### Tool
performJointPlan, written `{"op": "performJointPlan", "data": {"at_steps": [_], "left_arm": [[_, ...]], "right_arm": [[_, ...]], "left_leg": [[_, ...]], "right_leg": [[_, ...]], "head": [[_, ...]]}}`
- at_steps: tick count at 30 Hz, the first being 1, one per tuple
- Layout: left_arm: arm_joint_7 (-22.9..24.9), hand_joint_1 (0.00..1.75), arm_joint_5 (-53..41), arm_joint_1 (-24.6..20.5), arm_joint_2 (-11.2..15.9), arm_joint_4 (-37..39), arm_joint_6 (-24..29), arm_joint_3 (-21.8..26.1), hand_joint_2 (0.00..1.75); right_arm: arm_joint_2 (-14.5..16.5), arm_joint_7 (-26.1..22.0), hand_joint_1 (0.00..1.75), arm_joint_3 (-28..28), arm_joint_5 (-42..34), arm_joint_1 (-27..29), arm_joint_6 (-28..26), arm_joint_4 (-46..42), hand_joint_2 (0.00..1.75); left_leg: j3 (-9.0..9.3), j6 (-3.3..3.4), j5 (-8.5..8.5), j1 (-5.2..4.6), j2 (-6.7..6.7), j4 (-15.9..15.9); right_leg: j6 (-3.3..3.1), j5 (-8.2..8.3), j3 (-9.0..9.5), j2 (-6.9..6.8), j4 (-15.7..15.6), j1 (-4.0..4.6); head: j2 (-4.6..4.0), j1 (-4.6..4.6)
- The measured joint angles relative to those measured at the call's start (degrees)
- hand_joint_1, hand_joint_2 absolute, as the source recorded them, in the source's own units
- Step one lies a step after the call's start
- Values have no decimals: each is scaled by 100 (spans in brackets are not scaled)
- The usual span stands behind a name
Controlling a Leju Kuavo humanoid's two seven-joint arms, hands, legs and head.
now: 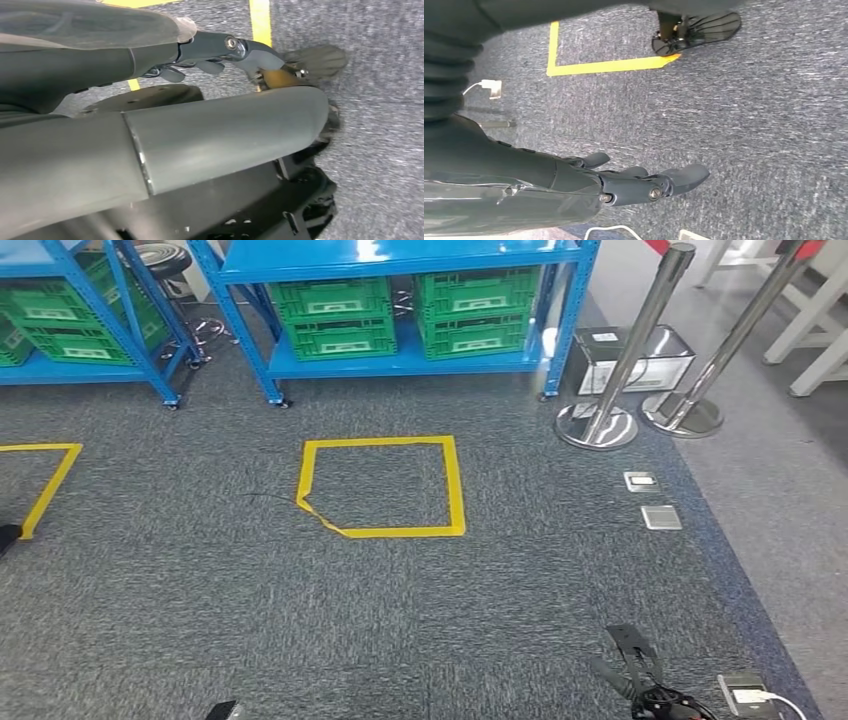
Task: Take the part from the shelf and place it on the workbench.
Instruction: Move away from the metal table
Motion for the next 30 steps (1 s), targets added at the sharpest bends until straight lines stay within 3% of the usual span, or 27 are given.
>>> {"op": "performJointPlan", "data": {"at_steps": [3,5,6,8,10,11,12,14,15,16,19,20,22,24,26,27,28,30], "left_arm": [[-1,0,3,-4,-3,0,10,-1,0],[-3,0,-1,9,-7,0,14,-2,0],[-4,0,-4,11,-5,0,14,-2,0],[-6,0,-13,14,0,0,13,-1,0],[-7,0,-15,25,-4,0,12,-2,0],[-7,0,-15,35,-9,0,11,-2,0],[-7,0,-15,44,-12,0,11,-2,0],[-6,0,-15,59,-12,1,11,-1,0],[-7,0,-15,58,-8,1,11,0,0],[-9,0,-15,54,-2,1,11,0,0],[-13,0,-16,35,10,0,11,-1,0],[-15,0,-18,25,10,0,8,-2,0],[-20,0,-26,-1,7,0,-1,-2,0],[-24,0,-33,0,2,0,-6,-2,0],[-24,0,-34,34,4,0,-6,-2,0],[-24,0,-36,49,7,0,-6,-2,0],[-24,0,-38,58,11,0,-6,-2,0],[-25,0,-46,79,22,0,-6,-3,0]], "right_arm": [[-1,5,0,7,0,-1,15,-1,175],[-3,7,0,14,0,-4,24,0,175],[-5,9,0,16,0,-12,26,1,175],[-7,16,0,19,0,-22,27,1,175],[-9,31,0,20,-1,4,27,2,175],[-9,37,0,21,-1,18,27,3,175],[-9,40,0,22,-2,27,29,3,175],[-10,42,0,23,-2,37,34,7,175],[-10,42,0,23,-3,41,40,10,175],[-10,43,0,25,-4,50,44,12,175],[-10,48,0,29,-10,58,51,10,175],[-11,45,0,30,-11,49,51,8,175],[-11,42,0,30,-11,28,50,6,175],[-11,42,0,30,-11,30,46,7,175],[-11,43,0,31,-11,40,43,7,175],[-11,43,0,32,-11,42,42,7,175],[-11,43,0,33,-11,43,39,8,175],[-11,42,0,34,-11,41,34,11,175]], "left_leg": [[91,98,-107,-24,-17,-220],[202,183,-88,-14,-20,-288],[255,221,-95,-14,-11,-301],[325,267,-137,-23,2,-300],[409,275,-201,-30,7,-295],[474,262,-240,-30,7,-294],[554,241,-289,-27,6,-292],[706,182,-406,-26,6,-278],[753,151,-465,-30,5,-268],[797,117,-515,-33,3,-267],[824,29,-518,-33,3,-71],[718,4,-463,-31,8,171],[226,-51,-446,-7,20,912],[-389,-103,-723,22,19,1539],[-749,-120,-1062,34,20,1544],[-816,-109,-1068,34,20,1314],[-830,-79,-850,28,21,967],[-822,-5,132,0,25,232]], "right_leg": [[128,-7,22,6,89,5],[196,-71,-41,-9,375,-4],[207,-209,-162,-17,634,-8],[218,-552,-583,-26,1392,-11],[244,-672,-923,-29,1855,-13],[254,-583,-955,-33,1787,-16],[258,-393,-894,-39,1515,-19],[238,80,-700,-58,760,-15],[207,176,-626,-70,480,-4],[164,208,-575,-78,323,8],[17,47,-352,-53,206,9],[-19,2,-251,-45,174,-5],[-61,-88,-29,-39,92,-25],[-67,-201,211,-33,-17,-32],[-55,-336,506,1,-145,-40],[-43,-413,667,20,-207,-45],[-28,-497,802,27,-272,-49],[14,-672,1031,44,-384,-42]], "head": [[0,9],[0,43],[0,67],[0,112],[0,143],[0,164],[0,186],[0,228],[0,238],[0,235],[0,213],[0,195],[0,136],[0,89],[0,66],[0,48],[0,27],[-1,-23]]}}
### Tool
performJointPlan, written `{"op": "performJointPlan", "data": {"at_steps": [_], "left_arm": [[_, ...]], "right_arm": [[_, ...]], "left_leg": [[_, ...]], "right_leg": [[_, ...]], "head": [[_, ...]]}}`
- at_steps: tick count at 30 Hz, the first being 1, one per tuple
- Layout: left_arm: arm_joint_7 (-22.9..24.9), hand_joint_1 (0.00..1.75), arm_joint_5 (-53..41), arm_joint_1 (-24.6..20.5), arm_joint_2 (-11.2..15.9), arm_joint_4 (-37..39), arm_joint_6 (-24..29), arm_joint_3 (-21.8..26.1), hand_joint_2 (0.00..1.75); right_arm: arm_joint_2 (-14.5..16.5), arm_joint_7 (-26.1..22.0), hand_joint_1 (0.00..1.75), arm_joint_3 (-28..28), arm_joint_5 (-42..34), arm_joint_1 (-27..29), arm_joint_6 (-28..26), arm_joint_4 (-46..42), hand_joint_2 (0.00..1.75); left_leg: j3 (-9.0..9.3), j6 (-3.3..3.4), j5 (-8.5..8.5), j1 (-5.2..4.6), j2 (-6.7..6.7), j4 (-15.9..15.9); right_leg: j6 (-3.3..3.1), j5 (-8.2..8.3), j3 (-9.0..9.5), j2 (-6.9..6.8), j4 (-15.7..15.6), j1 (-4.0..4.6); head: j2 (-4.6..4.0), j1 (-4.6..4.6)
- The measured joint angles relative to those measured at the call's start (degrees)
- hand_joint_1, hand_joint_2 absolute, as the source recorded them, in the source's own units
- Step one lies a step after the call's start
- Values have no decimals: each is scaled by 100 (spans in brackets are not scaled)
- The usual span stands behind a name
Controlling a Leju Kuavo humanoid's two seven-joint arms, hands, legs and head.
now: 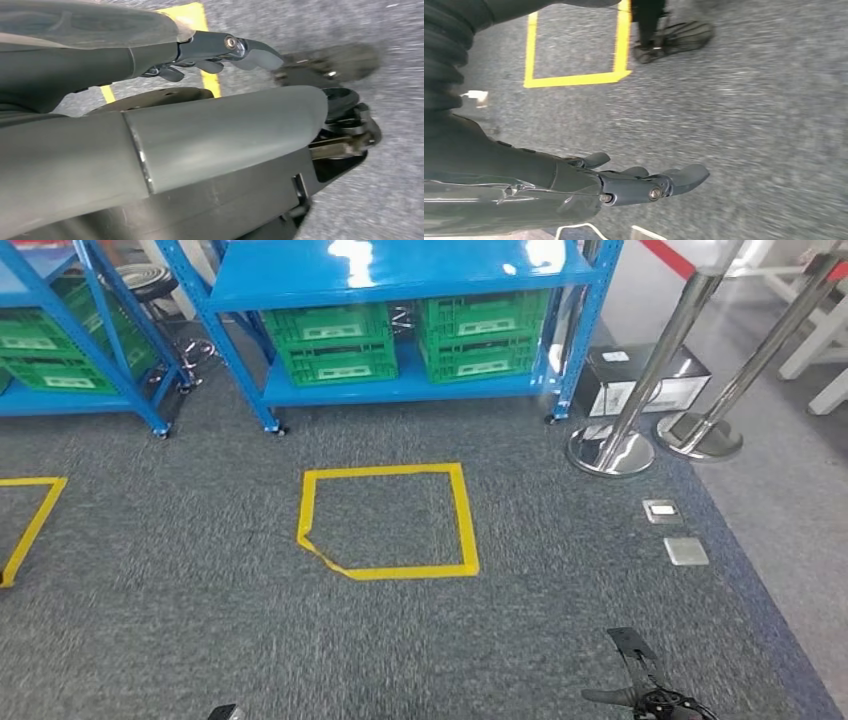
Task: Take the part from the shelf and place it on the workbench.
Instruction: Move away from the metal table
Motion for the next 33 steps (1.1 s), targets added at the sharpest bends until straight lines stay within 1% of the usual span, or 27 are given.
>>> {"op": "performJointPlan", "data": {"at_steps": [1,2,4,5,6,7,8,9,11,12,13,14,16,17,18,19,21,23,25,26,27,28,29,30,31,32,33], "left_arm": [[-1,0,-2,11,6,0,0,-1,0],[-1,0,-4,22,9,0,0,-2,0],[-2,0,-7,9,2,-1,-1,-3,0],[-4,0,-8,-2,-4,-1,-1,-4,0],[-6,0,-10,-17,-7,-1,-2,-4,0],[-8,0,-10,-25,-8,-1,-2,-4,0],[-10,0,-10,-29,-5,0,-3,-4,0],[-8,0,-10,-28,-3,0,-3,-4,0],[-5,0,-9,-12,-2,0,-4,-3,0],[-3,0,-9,-3,-3,0,-5,-3,0],[-3,0,-10,0,-5,0,-6,-3,0],[-3,0,-10,6,-11,0,-7,-4,0],[-1,0,-17,-10,-22,0,-8,-4,0],[4,0,-25,-20,-23,0,-6,-4,0],[10,0,-35,-35,-19,0,-3,-4,0],[16,0,-44,-45,-6,0,0,-4,0],[23,0,-58,-61,1,-1,7,-5,0],[23,0,-66,-80,-8,-2,9,-6,0],[23,0,-69,-80,-10,-2,9,-7,0],[23,0,-70,-76,-11,-2,9,-8,0],[23,0,-72,-73,-9,-2,9,-8,0],[23,0,-78,-73,-8,-2,8,-8,0],[23,0,-87,-73,-5,-2,7,-8,0],[23,0,-97,-73,-3,-2,4,-8,0],[23,0,-108,-73,-1,-2,1,-9,0],[23,0,-116,-68,1,-2,-3,-9,0],[23,0,-122,-62,4,-2,-5,-10,0]], "right_arm": [[0,2,0,0,-1,-3,-5,0,175],[0,2,0,1,-2,-3,-10,-1,175],[-2,1,0,2,-5,-14,-20,-4,175],[-4,-5,0,4,-6,-23,-23,-4,175],[-7,-10,0,7,-7,-38,-25,-4,175],[-9,-17,0,10,-7,-48,-27,-4,175],[-9,-21,0,14,-7,-54,-27,-4,175],[-9,-22,0,17,-7,-48,-27,-3,175],[-9,-23,0,25,-7,-23,-27,-2,175],[-9,-25,0,29,-7,-12,-27,-2,175],[-9,-27,0,32,-7,-9,-27,-1,175],[-10,-28,0,34,-7,-4,-27,1,175],[-14,-32,0,41,-7,16,-24,5,175],[-15,-32,0,44,-7,26,-20,7,175],[-15,-34,0,48,-7,23,-16,5,175],[-15,-36,0,49,-7,6,-13,3,175],[-14,-42,0,50,-7,-36,-8,-4,87],[-13,-42,0,49,-7,-45,-5,-5,0],[-13,-34,0,50,-15,-36,14,-4,0],[-13,-18,0,51,-20,-34,29,-4,0],[-13,18,0,51,-24,-33,51,-4,0],[-13,73,0,52,-27,-34,79,-4,0],[-13,150,0,52,-29,-32,113,-3,0],[-13,236,0,52,-34,-32,149,-2,0],[-13,330,0,52,-46,-33,186,0,0],[-13,430,0,52,-68,-33,220,1,0],[-13,525,0,52,-99,-34,250,2,0]], "left_leg": [[27,23,403,-15,0,-226],[68,33,611,-27,-10,-349],[263,58,492,-19,-41,-410],[384,89,418,-13,-53,-447],[504,127,350,-12,-53,-465],[617,162,281,-16,-51,-479],[719,189,197,-32,-48,-481],[825,210,113,-45,-48,-484],[1069,232,-73,-67,-58,-491],[1203,238,-169,-78,-63,-495],[1329,240,-260,-91,-66,-496],[1428,238,-338,-101,-67,-499],[1558,207,-466,-129,-96,-474],[1590,185,-509,-137,-115,-459],[1606,160,-531,-146,-133,-427],[1580,136,-531,-149,-139,-373],[1385,73,-525,-145,-114,-19],[958,-17,-714,-102,-76,665],[494,-88,-1021,-42,-47,1252],[355,-107,-1073,-23,-36,1323],[309,-114,-995,-11,-29,1198],[356,-109,-764,-5,-27,884],[459,-91,-420,-5,-23,449],[547,-67,-163,-16,-21,77],[616,-33,1,-29,-21,-193],[645,1,91,-42,-21,-325],[645,29,62,-53,-23,-328]], "right_leg": [[24,-83,120,3,-90,9],[57,-104,259,16,-153,27],[123,4,406,18,-80,41],[150,110,327,0,192,43],[165,152,127,-26,589,36],[175,91,-153,-54,1037,33],[182,-79,-461,-76,1445,42],[190,-358,-741,-82,1724,51],[188,-942,-1141,-84,1836,76],[167,-1050,-1266,-84,1699,89],[127,-912,-1362,-85,1464,108],[69,-475,-1436,-86,1170,133],[-20,542,-1510,-68,699,185],[-44,867,-1520,-62,586,193],[-48,961,-1506,-55,544,191],[-55,974,-1452,-56,517,166],[-74,962,-1340,-51,435,124],[-92,934,-1236,-53,364,100],[-98,867,-1150,-56,328,85],[-91,823,-1098,-51,321,78],[-83,776,-1038,-45,319,70],[-71,724,-968,-40,317,63],[-55,671,-926,-39,311,58],[-33,621,-863,-35,312,61],[-3,574,-837,-28,313,67],[29,533,-828,-22,311,75],[60,502,-805,-13,304,82]], "head": [[0,-15],[0,-22],[1,6],[0,30],[0,58],[0,86],[0,117],[1,143],[1,197],[1,223],[1,251],[1,277],[1,285],[1,277],[1,272],[1,279],[1,252],[1,194],[1,156],[1,141],[1,123],[1,107],[1,88],[1,71],[1,52],[1,38],[1,31]]}}
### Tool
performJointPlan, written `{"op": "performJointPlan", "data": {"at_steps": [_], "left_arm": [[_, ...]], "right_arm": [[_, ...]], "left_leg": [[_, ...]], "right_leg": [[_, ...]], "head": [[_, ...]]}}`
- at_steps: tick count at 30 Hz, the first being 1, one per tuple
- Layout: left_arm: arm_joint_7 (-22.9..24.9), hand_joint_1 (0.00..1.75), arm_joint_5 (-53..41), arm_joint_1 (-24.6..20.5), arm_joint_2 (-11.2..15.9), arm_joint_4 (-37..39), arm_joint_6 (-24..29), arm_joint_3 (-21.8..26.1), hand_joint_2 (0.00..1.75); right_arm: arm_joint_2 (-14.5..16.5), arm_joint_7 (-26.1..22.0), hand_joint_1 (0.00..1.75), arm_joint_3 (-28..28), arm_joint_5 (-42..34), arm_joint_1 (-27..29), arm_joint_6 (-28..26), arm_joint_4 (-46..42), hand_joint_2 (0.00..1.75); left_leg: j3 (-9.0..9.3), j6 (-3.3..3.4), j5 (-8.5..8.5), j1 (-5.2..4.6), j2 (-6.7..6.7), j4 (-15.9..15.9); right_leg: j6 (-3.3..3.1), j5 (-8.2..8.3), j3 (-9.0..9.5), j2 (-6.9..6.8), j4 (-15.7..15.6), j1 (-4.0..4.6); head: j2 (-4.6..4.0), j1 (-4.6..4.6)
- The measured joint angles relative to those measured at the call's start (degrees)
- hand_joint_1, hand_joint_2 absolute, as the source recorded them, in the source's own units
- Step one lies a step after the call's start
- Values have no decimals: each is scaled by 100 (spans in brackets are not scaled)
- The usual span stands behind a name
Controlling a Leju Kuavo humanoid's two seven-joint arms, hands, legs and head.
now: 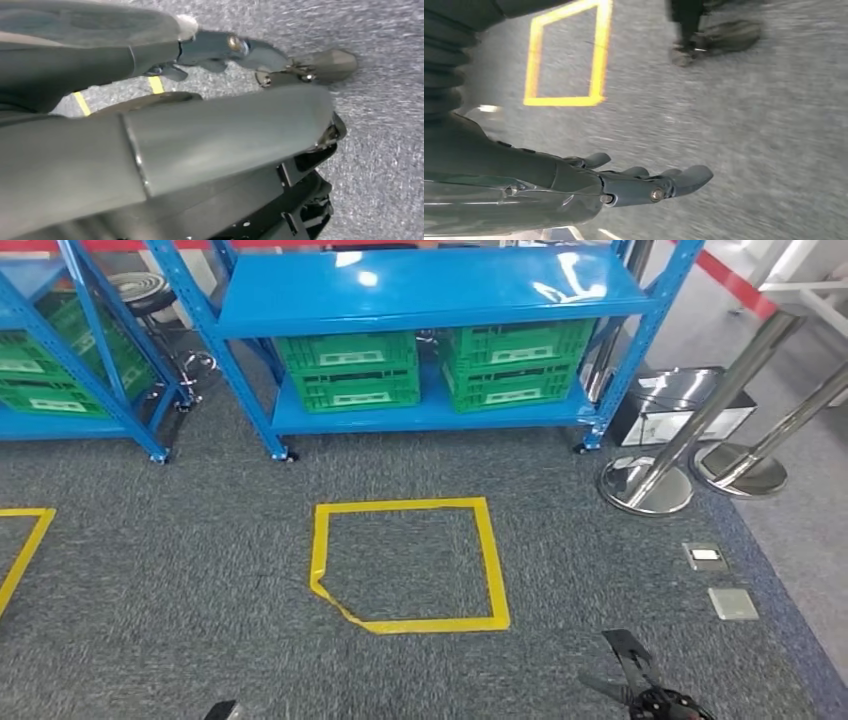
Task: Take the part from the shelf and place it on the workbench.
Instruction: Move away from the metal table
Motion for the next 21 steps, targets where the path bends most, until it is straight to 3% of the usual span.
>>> {"op": "performJointPlan", "data": {"at_steps": [2,4,6,7,8,9,10,12,13,15,18,19,21], "left_arm": [[-2,0,-15,9,-3,0,-11,-2,0],[-6,0,-27,-2,-8,0,-21,-3,0],[-9,0,-33,-18,-7,0,-26,-4,0],[-8,0,-33,-23,-7,0,-27,-4,0],[-8,0,-31,-22,-9,0,-28,-5,0],[-7,0,-27,-19,-13,0,-28,-5,0],[-7,0,-21,-17,-16,0,-29,-5,0],[-7,0,-9,-17,-22,0,-30,-5,0],[-7,0,-4,-20,-23,0,-30,-5,0],[-6,0,8,-21,-18,0,-28,-5,0],[-3,0,19,-19,1,0,-27,-7,0],[-3,0,20,-23,3,0,-27,-8,0],[-2,0,22,-26,-2,0,-27,-11,0]], "right_arm": [[-2,171,0,-1,-94,0,63,-1,0],[-4,267,0,-4,-191,-5,113,-2,0],[-5,303,0,-8,-254,-5,139,-2,0],[-5,309,0,-9,-284,-2,150,-2,0],[-5,312,0,-11,-317,2,161,-1,0],[-5,315,0,-15,-361,4,178,-1,0],[-5,318,0,-21,-409,4,197,0,0],[-5,324,0,-51,-504,0,228,1,0],[-5,322,0,-73,-545,-8,235,1,0],[-5,311,0,-112,-608,-22,239,-1,0],[-4,287,0,-154,-631,-27,238,-2,0],[-4,281,0,-167,-631,-30,238,-2,0],[-4,278,0,-188,-631,-35,239,-2,0]], "left_leg": [[52,51,53,21,5,-53],[134,107,33,45,15,-123],[198,159,-11,43,20,-148],[223,172,-36,41,18,-148],[257,178,-65,39,18,-148],[300,176,-97,38,18,-148],[353,167,-131,38,19,-146],[456,130,-206,20,27,-132],[481,106,-236,4,32,-119],[496,64,-267,-25,71,-110],[476,-18,-370,-22,126,-22],[392,-54,-498,-14,117,180],[38,-111,-865,17,91,932]], "right_leg": [[62,-78,2,-10,3,2],[113,-300,-138,-45,346,3],[138,-653,-557,-69,1147,2],[146,-768,-787,-70,1530,0],[150,-766,-942,-72,1739,-2],[151,-635,-991,-77,1718,-3],[147,-391,-930,-93,1465,-3],[131,136,-663,-204,678,8],[110,277,-555,-256,373,13],[68,315,-490,-281,143,29],[-19,329,-445,-174,82,0],[-45,341,-421,-144,63,-14],[-73,347,-401,-79,51,-19]], "head": [[0,14],[0,60],[0,122],[0,149],[0,177],[0,206],[0,238],[0,303],[0,325],[0,310],[0,249],[0,220],[0,142]]}}
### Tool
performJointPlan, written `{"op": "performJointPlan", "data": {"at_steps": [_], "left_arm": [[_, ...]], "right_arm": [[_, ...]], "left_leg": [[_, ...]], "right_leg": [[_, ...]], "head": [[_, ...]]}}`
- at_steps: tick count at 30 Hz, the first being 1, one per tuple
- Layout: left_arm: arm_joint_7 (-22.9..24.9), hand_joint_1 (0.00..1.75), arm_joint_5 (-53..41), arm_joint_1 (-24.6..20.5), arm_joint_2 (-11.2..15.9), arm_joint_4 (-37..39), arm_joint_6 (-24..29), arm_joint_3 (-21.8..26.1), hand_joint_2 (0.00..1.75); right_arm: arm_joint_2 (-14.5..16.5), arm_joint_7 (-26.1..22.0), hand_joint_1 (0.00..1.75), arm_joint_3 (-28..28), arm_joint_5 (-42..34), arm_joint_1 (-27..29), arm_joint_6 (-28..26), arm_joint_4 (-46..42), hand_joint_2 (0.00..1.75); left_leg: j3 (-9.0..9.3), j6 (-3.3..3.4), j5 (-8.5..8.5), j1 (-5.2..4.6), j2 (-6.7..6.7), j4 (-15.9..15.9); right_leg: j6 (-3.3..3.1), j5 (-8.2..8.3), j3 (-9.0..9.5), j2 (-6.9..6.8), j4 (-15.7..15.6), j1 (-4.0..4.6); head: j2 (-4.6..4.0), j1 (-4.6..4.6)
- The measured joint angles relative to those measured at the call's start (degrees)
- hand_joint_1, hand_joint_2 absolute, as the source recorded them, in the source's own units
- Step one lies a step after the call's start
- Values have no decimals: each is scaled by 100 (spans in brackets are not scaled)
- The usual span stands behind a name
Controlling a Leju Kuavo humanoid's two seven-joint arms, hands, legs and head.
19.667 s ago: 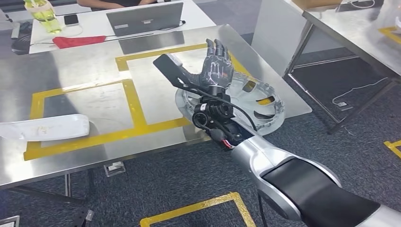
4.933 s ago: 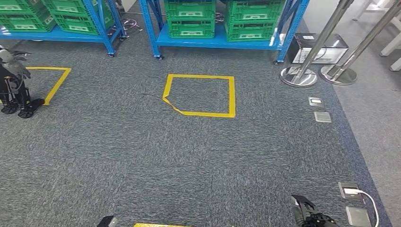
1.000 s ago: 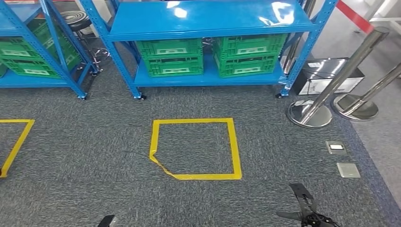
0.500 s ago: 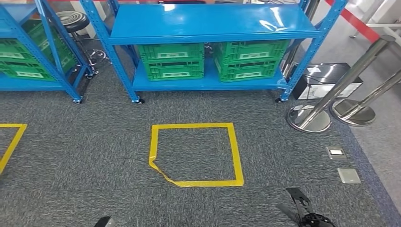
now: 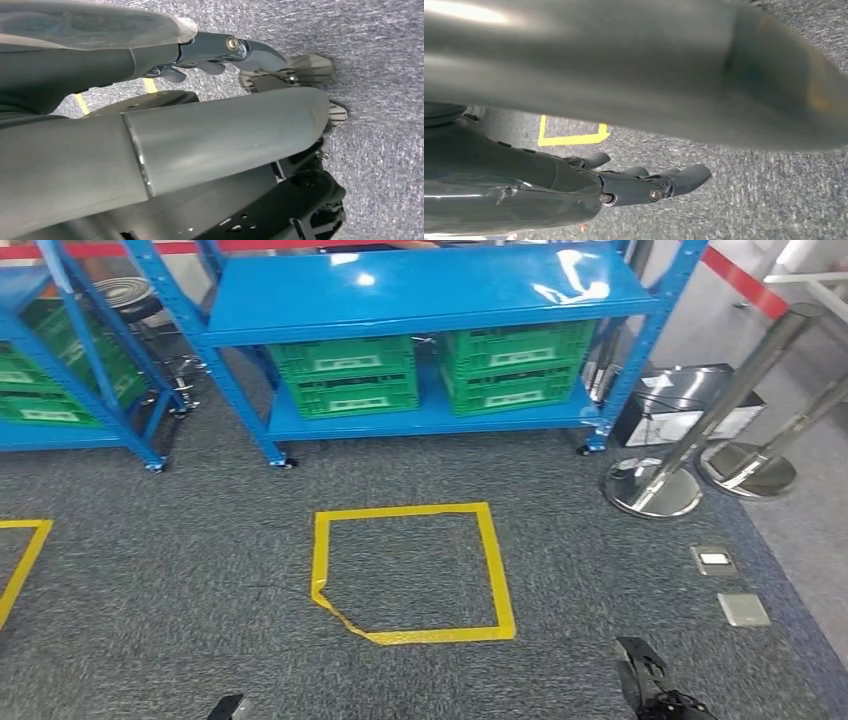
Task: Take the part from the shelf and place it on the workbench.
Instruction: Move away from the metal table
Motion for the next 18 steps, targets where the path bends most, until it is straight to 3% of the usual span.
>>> {"op": "performJointPlan", "data": {"at_steps": [2,3,4,5,7,9,11,12,14,16,17,18], "left_arm": [[0,0,3,4,-3,0,0,-6,0],[0,0,5,5,-4,0,0,-13,0],[0,0,6,5,-3,0,0,-21,0],[0,0,7,3,-2,0,0,-28,0],[1,0,9,1,13,0,2,-39,0],[3,0,10,-1,28,0,4,-45,0],[7,0,12,-3,26,0,8,-54,0],[9,0,12,-5,25,0,9,-57,0],[13,0,14,-10,22,0,14,-62,87],[24,0,24,-10,22,0,34,-66,175],[37,0,29,-9,16,0,50,-69,175],[52,0,32,-8,8,0,62,-73,175]], "right_arm": [[0,0,0,-14,0,0,7,0,0],[0,0,0,-18,0,0,16,1,0],[-1,0,0,-24,0,0,27,1,0],[-1,-2,0,-32,0,-1,37,0,0],[6,-8,0,-45,0,-5,49,-1,0],[16,-13,0,-54,0,-6,52,-1,0],[19,-14,0,-60,0,4,51,0,0],[20,-16,0,-61,3,12,49,1,0],[20,-36,0,-60,32,13,16,1,0],[19,-59,0,-60,91,7,-43,1,0],[19,-55,0,-59,120,7,-66,1,0],[19,-31,0,-58,144,9,-80,1,0]], "left_leg": [[-375,-18,-191,21,-4,674],[-438,-12,-118,25,-6,720],[-382,7,67,26,-17,514],[-226,38,321,23,-60,110],[117,115,689,17,-245,-709],[247,154,759,1,-334,-1024],[281,178,766,12,-245,-1092],[318,198,775,26,-206,-1146],[397,232,792,55,-125,-1247],[431,251,778,51,-63,-1263],[439,253,769,52,-37,-1261],[447,250,759,53,-20,-1258]], "right_leg": [[-9,-8,5,77,1,0],[-10,-16,16,123,2,0],[-9,-26,34,174,2,1],[-4,-39,58,227,0,2],[21,-68,75,327,2,5],[69,-82,54,409,-7,-7],[133,-87,57,467,-33,-19],[166,-124,53,414,0,-10],[218,-393,-112,199,422,5],[260,-779,-493,39,1223,0],[280,-874,-650,22,1531,-7],[297,-849,-710,16,1636,-17]], "head": [[0,-49],[0,-62],[0,-72],[0,-80],[0,-94],[0,-105],[0,-111],[0,-103],[0,-53],[0,10],[0,32],[0,53]]}}
